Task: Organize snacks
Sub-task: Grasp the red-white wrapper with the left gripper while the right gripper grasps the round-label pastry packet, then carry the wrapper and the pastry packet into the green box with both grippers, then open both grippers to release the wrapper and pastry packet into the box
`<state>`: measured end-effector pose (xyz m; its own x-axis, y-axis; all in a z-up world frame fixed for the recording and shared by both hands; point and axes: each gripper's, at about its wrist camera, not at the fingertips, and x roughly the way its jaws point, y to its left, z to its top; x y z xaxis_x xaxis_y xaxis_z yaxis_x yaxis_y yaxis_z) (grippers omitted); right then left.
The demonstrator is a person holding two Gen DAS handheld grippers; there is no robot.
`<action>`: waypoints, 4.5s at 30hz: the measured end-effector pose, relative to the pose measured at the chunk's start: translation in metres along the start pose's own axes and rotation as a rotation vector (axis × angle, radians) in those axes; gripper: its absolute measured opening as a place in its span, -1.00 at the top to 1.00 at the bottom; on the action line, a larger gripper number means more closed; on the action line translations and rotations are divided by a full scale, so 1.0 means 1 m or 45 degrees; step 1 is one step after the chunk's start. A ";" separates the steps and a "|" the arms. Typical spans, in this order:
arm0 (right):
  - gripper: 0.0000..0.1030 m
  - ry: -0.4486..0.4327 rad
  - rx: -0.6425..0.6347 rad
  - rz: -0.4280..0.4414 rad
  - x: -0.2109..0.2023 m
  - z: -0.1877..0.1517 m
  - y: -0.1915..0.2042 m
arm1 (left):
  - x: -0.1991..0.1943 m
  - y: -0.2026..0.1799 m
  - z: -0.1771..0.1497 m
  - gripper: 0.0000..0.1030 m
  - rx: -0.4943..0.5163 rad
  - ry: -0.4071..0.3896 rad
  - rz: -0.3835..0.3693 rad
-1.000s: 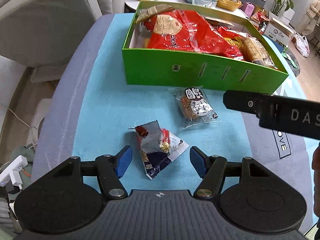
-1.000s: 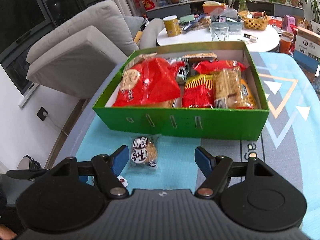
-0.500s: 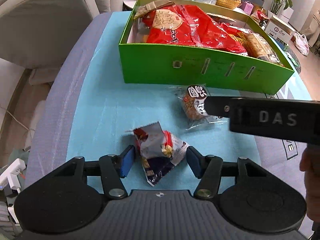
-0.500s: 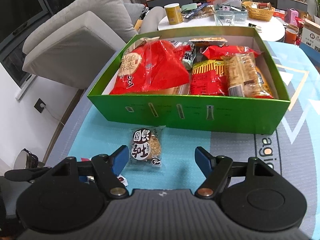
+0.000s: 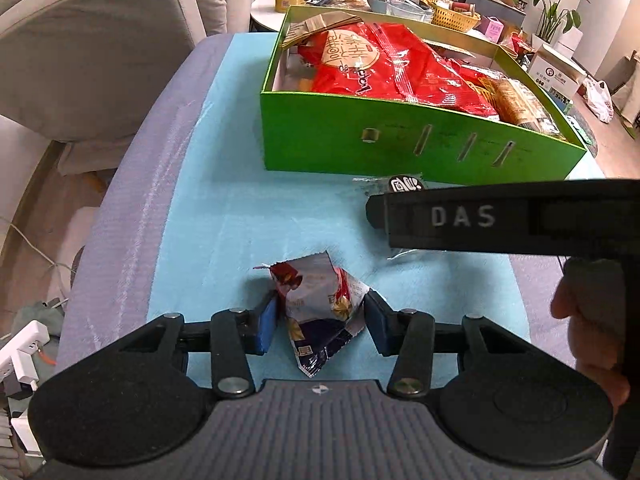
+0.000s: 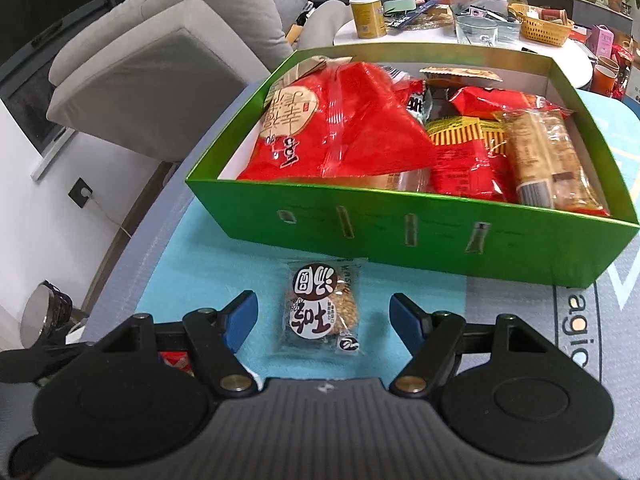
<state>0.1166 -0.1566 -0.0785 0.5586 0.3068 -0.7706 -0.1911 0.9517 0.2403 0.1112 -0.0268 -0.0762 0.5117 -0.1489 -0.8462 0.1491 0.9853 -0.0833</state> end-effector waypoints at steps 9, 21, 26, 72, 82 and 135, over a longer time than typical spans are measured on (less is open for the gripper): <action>-0.18 0.013 -0.062 -0.070 0.008 -0.003 0.008 | -0.001 0.001 -0.002 0.17 -0.009 -0.006 0.003; 0.10 0.004 -0.055 -0.037 -0.010 -0.012 0.007 | -0.012 -0.001 -0.005 0.17 -0.006 -0.027 0.015; 0.10 -0.045 -0.050 -0.030 -0.025 -0.009 0.004 | -0.019 -0.006 -0.006 0.18 0.013 -0.047 0.018; -0.26 0.013 0.119 -0.042 -0.026 -0.014 -0.057 | -0.028 -0.043 0.034 0.20 0.137 -0.099 0.050; 0.15 -0.020 0.008 -0.071 -0.025 -0.022 -0.048 | -0.025 -0.044 0.034 0.20 0.138 -0.087 0.052; 0.14 -0.200 0.299 -0.056 -0.012 0.113 -0.132 | 0.052 -0.122 0.167 0.16 0.216 0.007 -0.076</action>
<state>0.2267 -0.2843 -0.0340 0.6841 0.2458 -0.6867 0.0180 0.9355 0.3528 0.2608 -0.1691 -0.0218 0.4932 -0.2057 -0.8453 0.3201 0.9464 -0.0435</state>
